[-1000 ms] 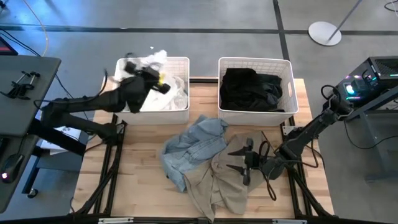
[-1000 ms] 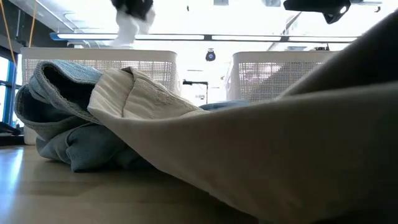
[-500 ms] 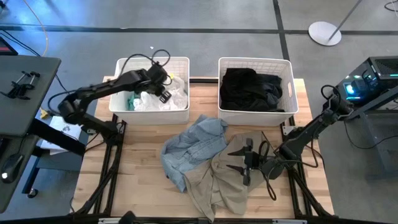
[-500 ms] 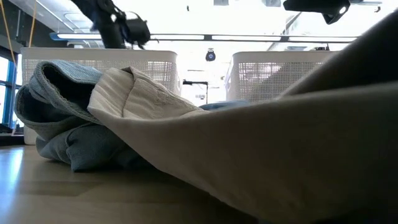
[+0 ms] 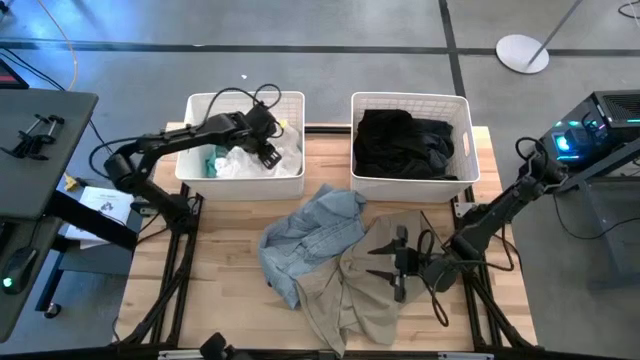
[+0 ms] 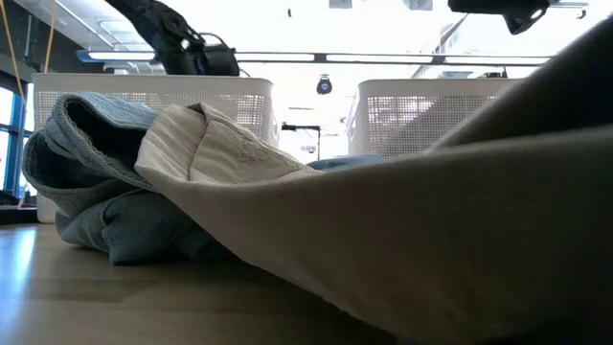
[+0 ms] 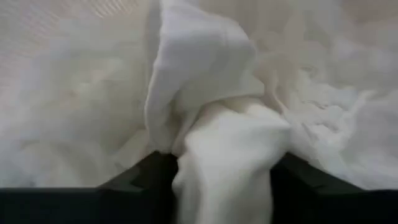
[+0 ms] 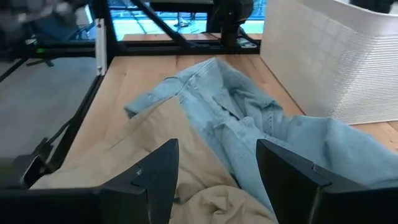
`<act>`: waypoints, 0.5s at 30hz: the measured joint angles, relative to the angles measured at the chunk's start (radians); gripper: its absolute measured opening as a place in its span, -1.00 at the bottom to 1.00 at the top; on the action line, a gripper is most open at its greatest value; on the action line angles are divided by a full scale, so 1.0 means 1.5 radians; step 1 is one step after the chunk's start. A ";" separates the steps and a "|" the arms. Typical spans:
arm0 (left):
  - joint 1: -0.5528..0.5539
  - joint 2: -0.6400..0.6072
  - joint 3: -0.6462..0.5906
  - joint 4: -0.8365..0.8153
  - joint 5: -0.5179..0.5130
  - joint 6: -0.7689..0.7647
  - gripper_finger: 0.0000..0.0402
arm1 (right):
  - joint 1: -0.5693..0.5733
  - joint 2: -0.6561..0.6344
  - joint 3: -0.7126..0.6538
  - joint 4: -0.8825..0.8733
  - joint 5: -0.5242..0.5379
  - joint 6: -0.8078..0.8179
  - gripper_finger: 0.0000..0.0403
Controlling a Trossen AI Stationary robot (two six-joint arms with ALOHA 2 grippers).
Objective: Sort clothes
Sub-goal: Put the white underwear into the left white laundry bin, then put the light brown shorts into the left white laundry bin
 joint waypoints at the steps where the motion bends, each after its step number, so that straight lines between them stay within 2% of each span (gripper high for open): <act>1: 0.002 -0.017 0.000 -0.004 0.000 -0.001 0.04 | 0.007 -0.002 0.000 -0.005 0.000 0.000 0.01; 4: 0.003 -0.081 -0.001 -0.011 -0.005 -0.017 0.21 | 0.035 -0.022 0.000 -0.045 -0.012 0.025 0.01; 8: -0.029 -0.192 -0.001 0.005 -0.012 -0.046 0.27 | 0.070 -0.062 0.000 -0.156 -0.076 0.149 0.01; 11: -0.087 -0.274 -0.001 0.036 -0.037 -0.063 0.27 | 0.089 -0.078 0.000 -0.231 -0.136 0.275 0.01; 15: -0.207 -0.359 -0.002 0.078 -0.090 -0.071 0.25 | 0.107 -0.074 0.000 -0.324 -0.134 0.411 0.01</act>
